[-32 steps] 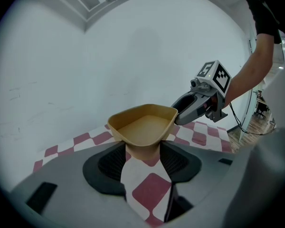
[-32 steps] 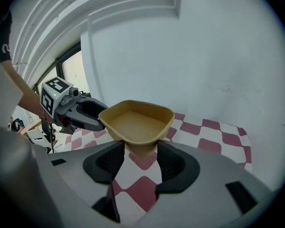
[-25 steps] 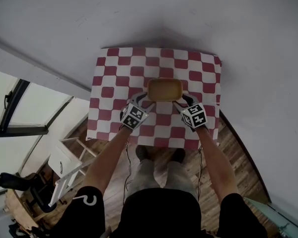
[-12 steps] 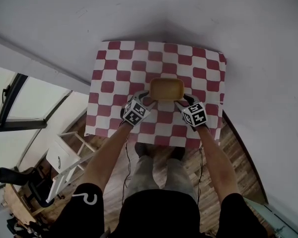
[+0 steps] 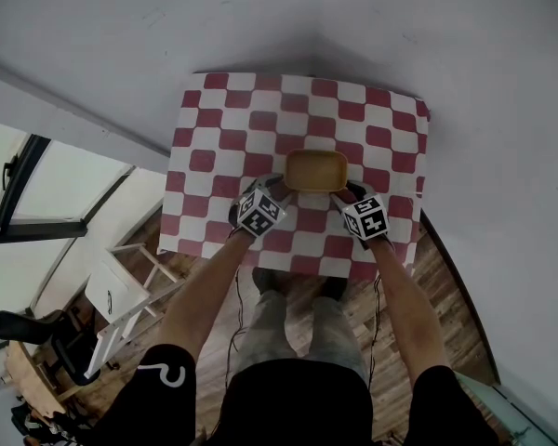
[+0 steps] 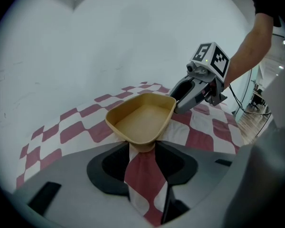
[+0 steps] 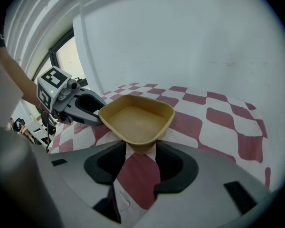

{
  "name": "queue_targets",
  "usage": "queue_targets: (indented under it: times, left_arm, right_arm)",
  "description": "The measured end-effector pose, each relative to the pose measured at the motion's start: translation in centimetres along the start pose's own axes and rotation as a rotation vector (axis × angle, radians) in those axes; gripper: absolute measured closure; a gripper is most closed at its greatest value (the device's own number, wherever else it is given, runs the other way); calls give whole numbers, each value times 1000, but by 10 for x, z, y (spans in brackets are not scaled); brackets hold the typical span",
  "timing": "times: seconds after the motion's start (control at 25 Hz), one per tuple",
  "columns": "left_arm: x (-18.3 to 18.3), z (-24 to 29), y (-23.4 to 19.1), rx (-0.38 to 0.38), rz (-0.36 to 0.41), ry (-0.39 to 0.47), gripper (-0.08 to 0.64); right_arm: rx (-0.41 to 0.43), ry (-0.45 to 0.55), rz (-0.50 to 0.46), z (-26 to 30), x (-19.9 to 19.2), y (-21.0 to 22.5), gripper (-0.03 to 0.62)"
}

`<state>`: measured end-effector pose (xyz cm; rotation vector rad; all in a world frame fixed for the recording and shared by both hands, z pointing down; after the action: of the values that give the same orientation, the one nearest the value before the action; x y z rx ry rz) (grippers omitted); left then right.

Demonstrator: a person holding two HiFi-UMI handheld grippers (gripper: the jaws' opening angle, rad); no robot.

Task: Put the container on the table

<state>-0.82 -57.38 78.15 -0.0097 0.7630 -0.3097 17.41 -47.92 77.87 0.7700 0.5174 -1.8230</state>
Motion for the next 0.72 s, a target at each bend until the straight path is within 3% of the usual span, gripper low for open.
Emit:
queue_targets:
  times: [0.32, 0.48, 0.72]
  left_arm:
    - [0, 12, -3, 39, -5, -43, 402]
    - [-5, 15, -5, 42, -32, -82, 377]
    - [-7, 8, -1, 39, -40, -68, 373]
  right_arm:
    - [-7, -6, 27, 3, -6, 4, 396]
    - [-14, -21, 42, 4, -9, 4, 414]
    - [-28, -11, 71, -5, -13, 5, 423]
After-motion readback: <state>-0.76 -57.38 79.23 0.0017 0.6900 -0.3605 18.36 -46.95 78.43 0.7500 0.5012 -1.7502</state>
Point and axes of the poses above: the fingertips, and each gripper's own axes: z forward along the fingers, y to its right, x out of its top, the point moved 8 cm from there along -z, backward along the fingers, and after that the axes turned 12 degrees about -z, right-handed, at the moved point
